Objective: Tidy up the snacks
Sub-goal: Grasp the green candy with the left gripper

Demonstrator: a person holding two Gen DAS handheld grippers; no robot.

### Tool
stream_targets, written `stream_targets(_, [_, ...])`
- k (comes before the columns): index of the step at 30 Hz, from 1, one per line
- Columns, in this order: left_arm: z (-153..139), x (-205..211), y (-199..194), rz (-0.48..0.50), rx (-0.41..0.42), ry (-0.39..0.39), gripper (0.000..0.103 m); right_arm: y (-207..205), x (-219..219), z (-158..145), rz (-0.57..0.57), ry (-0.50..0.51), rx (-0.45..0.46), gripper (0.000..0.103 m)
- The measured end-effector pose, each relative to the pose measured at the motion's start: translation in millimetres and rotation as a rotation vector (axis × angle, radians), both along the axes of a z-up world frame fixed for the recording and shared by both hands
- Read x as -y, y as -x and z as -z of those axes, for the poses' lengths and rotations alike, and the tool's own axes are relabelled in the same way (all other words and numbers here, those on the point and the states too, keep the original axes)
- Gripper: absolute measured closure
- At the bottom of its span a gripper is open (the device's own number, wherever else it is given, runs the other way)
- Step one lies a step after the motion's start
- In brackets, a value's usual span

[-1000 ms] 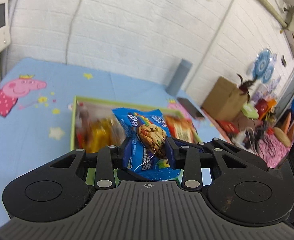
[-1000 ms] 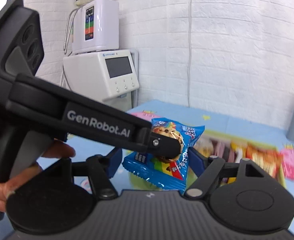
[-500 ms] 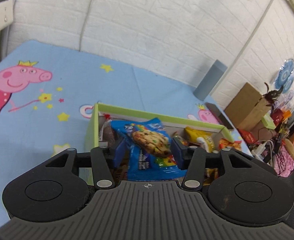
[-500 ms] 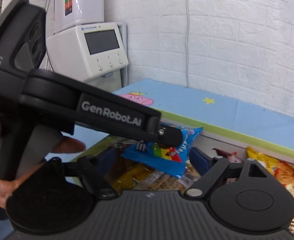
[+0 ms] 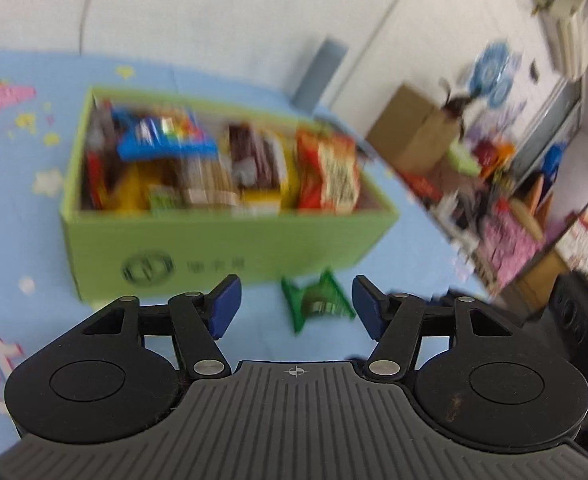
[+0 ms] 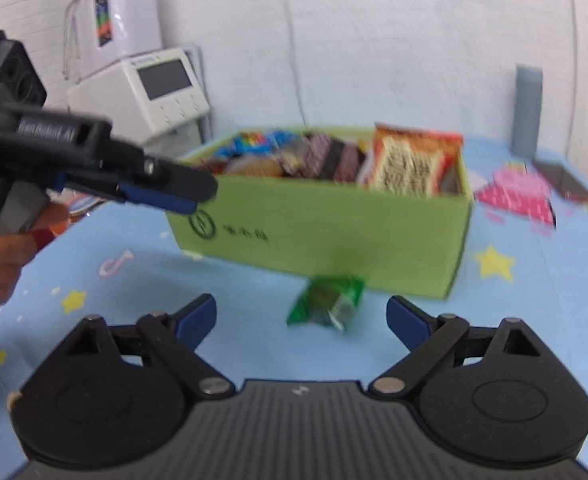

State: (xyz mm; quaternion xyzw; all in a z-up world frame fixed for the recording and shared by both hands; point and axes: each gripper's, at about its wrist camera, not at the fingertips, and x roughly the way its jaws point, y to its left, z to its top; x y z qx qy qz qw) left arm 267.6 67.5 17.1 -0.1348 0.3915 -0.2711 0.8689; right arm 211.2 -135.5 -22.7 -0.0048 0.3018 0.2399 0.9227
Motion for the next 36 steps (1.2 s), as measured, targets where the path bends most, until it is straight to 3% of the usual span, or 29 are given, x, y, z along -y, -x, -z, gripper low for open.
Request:
stream_targets(5, [25,35,-27,0.068,-0.101,-0.008,0.065,-18,-3,12,-0.048,0.033,-0.023,0.009])
stream_targets(9, [41,51,-51,0.064,-0.158,-0.013,0.087,-41,-14,23,-0.089,0.029,-0.067,0.009])
stream_targets(11, [46,53,-56,0.066,-0.174,0.026,0.089,-45,-18,27,-0.100,0.037,-0.081,0.009])
stream_targets(18, [41,56,-28,0.065,-0.159,0.007,0.089,-20,-18,20,-0.102,-0.001,-0.086,0.009])
stream_targets(25, [41,58,40,0.070,-0.162,-0.003,0.089,51,-14,19,-0.068,-0.066,-0.099,0.009])
stream_targets(31, [37,67,83,0.081,-0.090,-0.040,0.085,99,-6,19,-0.018,-0.090,-0.073,0.009])
stream_targets(36, [33,55,100,0.053,-0.061,-0.005,0.079,113,6,17,0.042,-0.069,-0.048,0.009])
